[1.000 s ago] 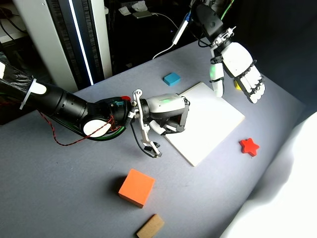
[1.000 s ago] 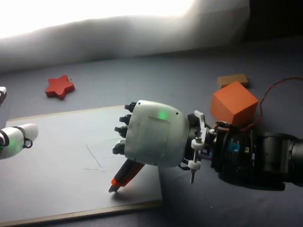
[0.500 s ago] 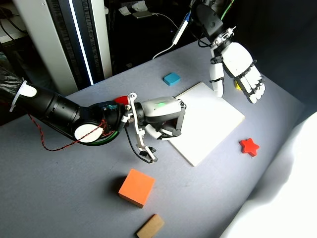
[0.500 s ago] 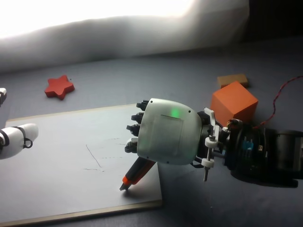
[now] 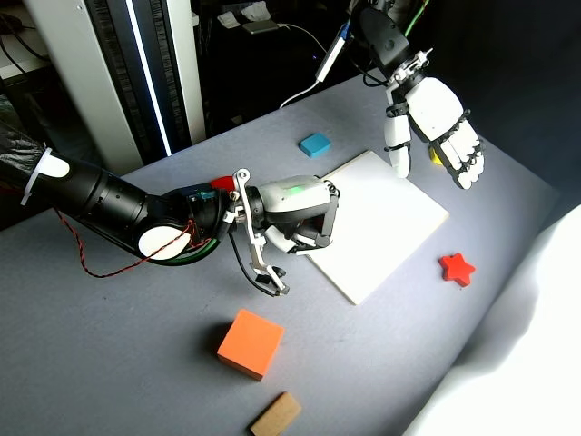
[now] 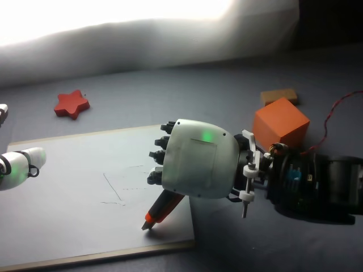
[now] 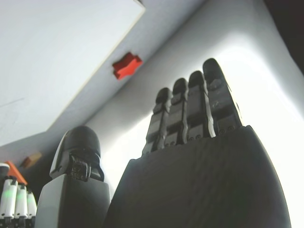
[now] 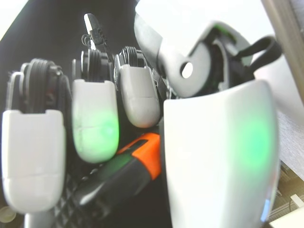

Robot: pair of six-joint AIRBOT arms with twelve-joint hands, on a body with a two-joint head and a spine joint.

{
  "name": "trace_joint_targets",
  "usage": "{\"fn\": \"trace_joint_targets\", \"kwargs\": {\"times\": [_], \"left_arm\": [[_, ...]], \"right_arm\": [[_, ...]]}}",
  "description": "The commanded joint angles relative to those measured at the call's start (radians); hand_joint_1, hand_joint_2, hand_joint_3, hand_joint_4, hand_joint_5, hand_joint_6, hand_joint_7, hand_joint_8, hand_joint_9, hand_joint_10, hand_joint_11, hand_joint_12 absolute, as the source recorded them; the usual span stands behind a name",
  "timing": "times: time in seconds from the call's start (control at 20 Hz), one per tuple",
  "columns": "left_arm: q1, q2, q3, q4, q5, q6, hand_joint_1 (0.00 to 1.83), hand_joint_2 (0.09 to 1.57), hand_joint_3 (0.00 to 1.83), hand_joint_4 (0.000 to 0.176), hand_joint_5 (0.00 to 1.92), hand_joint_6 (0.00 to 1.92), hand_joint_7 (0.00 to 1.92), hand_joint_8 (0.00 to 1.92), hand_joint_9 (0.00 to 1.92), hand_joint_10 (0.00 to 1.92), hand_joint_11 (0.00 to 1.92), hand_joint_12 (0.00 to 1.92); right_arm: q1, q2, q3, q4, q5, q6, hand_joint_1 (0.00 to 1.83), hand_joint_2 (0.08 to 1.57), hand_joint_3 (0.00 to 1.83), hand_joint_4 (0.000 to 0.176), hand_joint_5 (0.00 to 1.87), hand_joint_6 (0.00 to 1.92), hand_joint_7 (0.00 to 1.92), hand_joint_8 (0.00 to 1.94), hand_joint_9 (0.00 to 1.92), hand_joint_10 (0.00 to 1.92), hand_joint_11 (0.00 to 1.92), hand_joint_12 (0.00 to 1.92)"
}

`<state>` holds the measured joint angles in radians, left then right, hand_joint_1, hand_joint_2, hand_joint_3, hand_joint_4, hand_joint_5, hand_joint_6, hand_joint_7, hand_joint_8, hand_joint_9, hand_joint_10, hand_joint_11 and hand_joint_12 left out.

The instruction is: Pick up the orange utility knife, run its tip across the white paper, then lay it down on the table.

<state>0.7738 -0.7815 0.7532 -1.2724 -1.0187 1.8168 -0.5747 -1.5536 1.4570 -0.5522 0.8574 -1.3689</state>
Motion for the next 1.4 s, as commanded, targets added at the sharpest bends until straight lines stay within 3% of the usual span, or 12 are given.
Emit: {"fn": "trace_joint_targets", "kwargs": {"times": [0.0,0.6,0.95,1.05,1.35], "left_arm": [[-0.002,0.01,0.005,0.048,-0.094,0.002,0.0,1.31,0.0,0.0,0.02,0.0,0.02,0.0,0.0,0.0,0.0,0.19],[-0.003,0.009,0.004,0.048,-0.095,0.004,0.0,1.31,0.0,0.0,0.01,0.0,0.02,0.0,0.0,0.0,0.0,0.18],[-0.003,0.008,0.004,0.048,-0.097,0.004,0.0,1.31,0.0,0.0,0.01,0.0,0.01,0.0,0.0,0.0,0.0,0.19],[-0.003,0.008,0.004,0.048,-0.097,0.004,0.0,1.31,0.0,0.0,0.02,0.01,0.02,0.01,0.0,0.0,0.0,0.19],[-0.029,0.001,0.003,0.083,-0.063,0.014,0.0,1.31,0.0,0.0,0.02,0.0,0.03,0.0,0.01,0.0,0.0,0.22]], "right_arm": [[-0.001,0.011,0.0,0.009,0.113,-0.004,1.47,0.99,0.79,0.176,1.59,1.92,1.8,1.94,1.91,1.92,1.92,1.92],[-0.024,0.073,0.018,-0.019,0.156,0.026,1.46,1.0,0.78,0.176,1.58,1.92,1.81,1.94,1.92,1.92,1.92,1.92],[0.03,0.103,-0.001,-0.019,0.164,0.055,1.47,1.0,0.78,0.176,1.6,1.92,1.83,1.94,1.92,1.92,1.92,1.92],[0.057,0.14,-0.066,-0.008,0.11,0.088,1.48,0.99,0.78,0.176,1.6,1.92,1.82,1.94,1.92,1.92,1.92,1.92],[0.122,0.305,-0.358,0.316,-0.308,0.189,1.47,1.0,0.78,0.176,1.59,1.92,1.82,1.94,1.92,1.92,1.92,1.92]]}}
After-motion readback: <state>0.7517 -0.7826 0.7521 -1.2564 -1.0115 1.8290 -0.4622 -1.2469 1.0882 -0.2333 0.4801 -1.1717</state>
